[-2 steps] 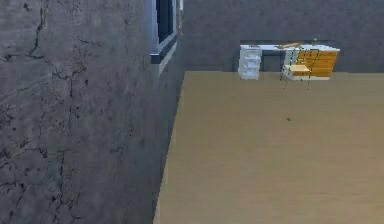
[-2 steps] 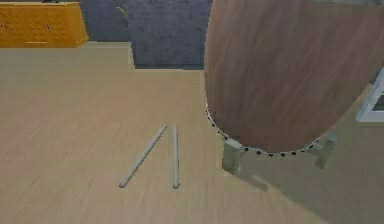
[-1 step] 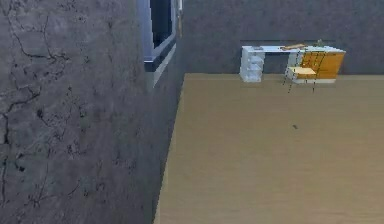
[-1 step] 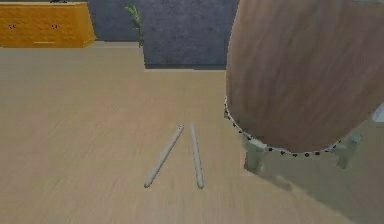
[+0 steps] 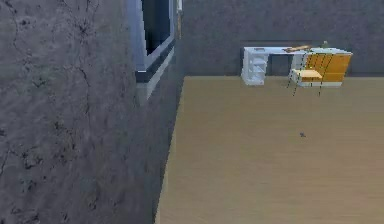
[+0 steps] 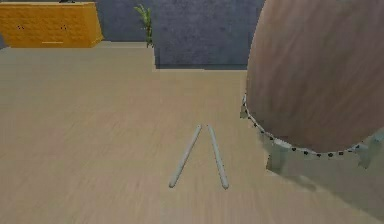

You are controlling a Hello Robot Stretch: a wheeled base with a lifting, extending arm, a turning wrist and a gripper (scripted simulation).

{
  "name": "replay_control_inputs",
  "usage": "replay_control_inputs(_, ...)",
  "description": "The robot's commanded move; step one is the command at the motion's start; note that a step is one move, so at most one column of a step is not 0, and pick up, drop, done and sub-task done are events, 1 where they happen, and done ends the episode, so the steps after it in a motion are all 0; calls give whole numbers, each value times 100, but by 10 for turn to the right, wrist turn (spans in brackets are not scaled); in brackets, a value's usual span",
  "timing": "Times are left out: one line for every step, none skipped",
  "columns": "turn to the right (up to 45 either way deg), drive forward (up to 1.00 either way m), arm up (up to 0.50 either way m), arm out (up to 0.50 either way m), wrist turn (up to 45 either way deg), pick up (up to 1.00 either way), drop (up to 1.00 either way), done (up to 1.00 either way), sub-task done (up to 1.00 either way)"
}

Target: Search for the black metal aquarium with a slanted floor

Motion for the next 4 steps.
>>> replay_control_inputs(450,0,0,0,0,0,0,0,0)
replay_control_inputs(450,0,0,0,0,0,0,0,0)
replay_control_inputs(0,25,0,0,0,0,0,0,0)
replay_control_inputs(-450,0,0,0,0,0,0,0,0)
